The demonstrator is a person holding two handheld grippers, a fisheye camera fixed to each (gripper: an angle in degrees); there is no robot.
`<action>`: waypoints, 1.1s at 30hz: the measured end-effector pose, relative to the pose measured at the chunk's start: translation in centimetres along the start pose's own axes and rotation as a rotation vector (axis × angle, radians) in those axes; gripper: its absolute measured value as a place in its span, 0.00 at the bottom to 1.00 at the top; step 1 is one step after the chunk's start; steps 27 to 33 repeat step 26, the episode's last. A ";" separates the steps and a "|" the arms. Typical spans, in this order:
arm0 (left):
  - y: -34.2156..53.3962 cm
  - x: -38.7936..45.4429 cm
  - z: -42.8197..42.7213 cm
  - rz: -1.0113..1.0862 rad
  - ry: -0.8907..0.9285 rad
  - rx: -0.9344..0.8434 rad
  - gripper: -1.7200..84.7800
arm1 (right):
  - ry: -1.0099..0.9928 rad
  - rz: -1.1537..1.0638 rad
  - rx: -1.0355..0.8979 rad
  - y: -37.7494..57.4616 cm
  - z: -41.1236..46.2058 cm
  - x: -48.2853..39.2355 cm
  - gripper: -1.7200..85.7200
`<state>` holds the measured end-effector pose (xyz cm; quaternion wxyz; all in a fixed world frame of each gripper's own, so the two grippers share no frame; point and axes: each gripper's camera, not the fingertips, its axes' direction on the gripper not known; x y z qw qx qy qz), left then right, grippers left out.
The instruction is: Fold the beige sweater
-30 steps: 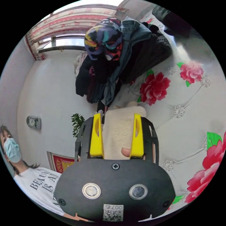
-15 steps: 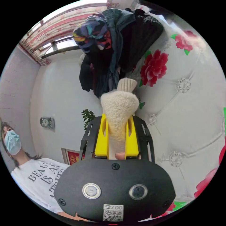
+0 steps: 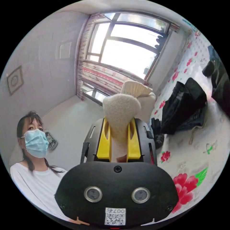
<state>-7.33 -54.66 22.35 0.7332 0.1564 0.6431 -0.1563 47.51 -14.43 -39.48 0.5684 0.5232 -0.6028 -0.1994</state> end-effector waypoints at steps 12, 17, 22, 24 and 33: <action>3.3 -4.3 11.0 0.036 -0.714 -0.173 0.12 | 0.663 -0.012 -0.152 -1.9 4.0 11.7 0.16; 17.4 -3.0 10.7 -0.051 -0.823 -0.324 0.13 | 1.311 -0.056 0.017 -0.3 -8.9 10.9 0.17; 27.7 -4.7 10.7 -0.407 -0.790 -0.397 0.13 | 1.509 0.151 0.004 -1.6 -15.4 13.8 0.16; 29.8 -4.4 10.9 -0.482 -0.735 -0.364 0.12 | 1.401 0.265 -0.057 -1.7 -15.8 15.9 0.12; 30.8 -3.4 11.7 -0.507 -0.714 -0.360 0.12 | 1.355 0.236 -0.035 -1.5 -14.5 15.6 0.06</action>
